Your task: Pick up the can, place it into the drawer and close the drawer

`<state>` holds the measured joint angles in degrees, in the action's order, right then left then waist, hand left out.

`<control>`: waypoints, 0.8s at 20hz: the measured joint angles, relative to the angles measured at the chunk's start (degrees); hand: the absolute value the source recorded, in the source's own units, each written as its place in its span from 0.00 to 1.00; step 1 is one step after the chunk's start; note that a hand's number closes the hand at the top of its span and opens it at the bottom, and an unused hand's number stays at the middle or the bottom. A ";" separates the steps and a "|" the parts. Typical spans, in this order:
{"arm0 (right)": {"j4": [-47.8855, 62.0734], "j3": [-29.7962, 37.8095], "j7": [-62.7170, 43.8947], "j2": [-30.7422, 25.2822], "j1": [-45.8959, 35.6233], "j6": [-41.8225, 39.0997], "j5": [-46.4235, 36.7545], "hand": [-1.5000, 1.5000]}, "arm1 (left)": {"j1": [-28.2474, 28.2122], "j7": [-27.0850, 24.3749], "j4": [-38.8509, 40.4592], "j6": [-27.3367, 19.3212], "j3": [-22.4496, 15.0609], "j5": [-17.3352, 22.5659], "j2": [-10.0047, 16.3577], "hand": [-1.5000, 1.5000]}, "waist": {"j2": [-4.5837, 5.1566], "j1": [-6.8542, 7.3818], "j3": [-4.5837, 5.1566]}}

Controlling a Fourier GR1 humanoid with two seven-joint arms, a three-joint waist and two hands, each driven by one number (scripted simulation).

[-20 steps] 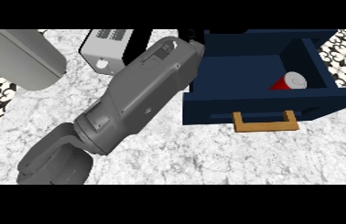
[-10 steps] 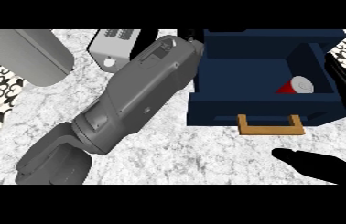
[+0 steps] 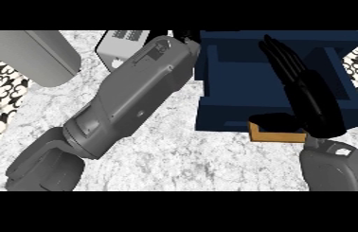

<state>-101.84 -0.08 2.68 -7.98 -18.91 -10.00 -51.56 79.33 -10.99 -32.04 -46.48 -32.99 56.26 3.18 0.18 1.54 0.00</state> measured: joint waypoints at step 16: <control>42.81 -0.49 3.81 0.22 -17.87 21.40 -16.86 0.00 | -5.51 9.01 -12.29 -0.27 -0.35 -4.47 11.12 0.00 | -0.29 1.11 0.25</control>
<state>-59.04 -0.57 6.48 -7.77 -36.78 11.40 -68.42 73.82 -1.98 -44.33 -46.74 -33.34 51.79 14.29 -0.12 2.65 0.25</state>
